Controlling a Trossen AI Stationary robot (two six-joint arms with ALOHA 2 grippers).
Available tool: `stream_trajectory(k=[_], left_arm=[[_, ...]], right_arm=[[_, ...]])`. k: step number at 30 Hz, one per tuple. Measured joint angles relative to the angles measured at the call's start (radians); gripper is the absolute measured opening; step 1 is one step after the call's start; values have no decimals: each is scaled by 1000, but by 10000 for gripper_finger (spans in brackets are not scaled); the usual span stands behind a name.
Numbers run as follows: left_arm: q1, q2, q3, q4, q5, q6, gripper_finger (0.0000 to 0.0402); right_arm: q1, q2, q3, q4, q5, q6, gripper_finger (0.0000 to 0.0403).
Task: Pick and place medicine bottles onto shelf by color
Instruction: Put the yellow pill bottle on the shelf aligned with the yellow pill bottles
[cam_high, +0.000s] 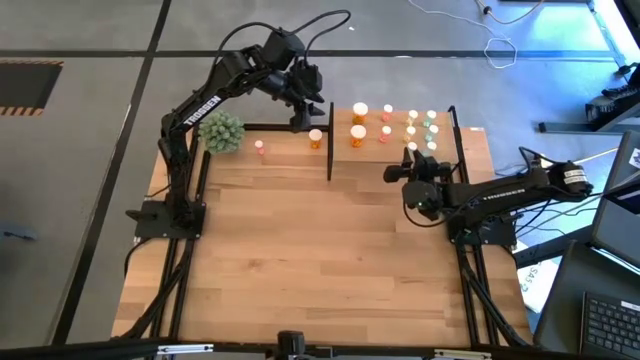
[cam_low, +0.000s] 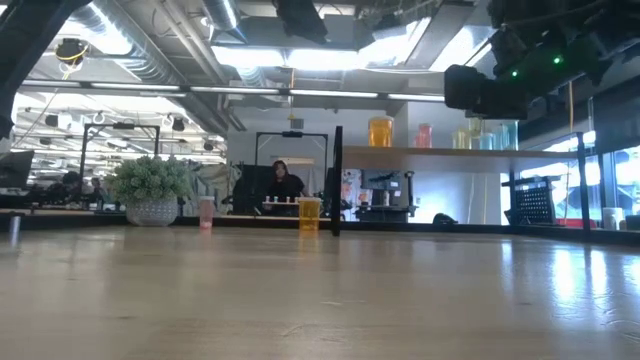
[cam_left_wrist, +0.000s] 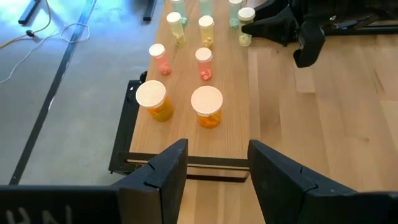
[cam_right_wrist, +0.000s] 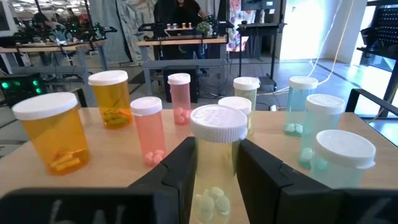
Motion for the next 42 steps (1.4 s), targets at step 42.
stream_trajectory(k=[42], left_arm=[[0,0,0,0,-1,0,163]], right_arm=[[-105,41,1,-110,-87,104,106]])
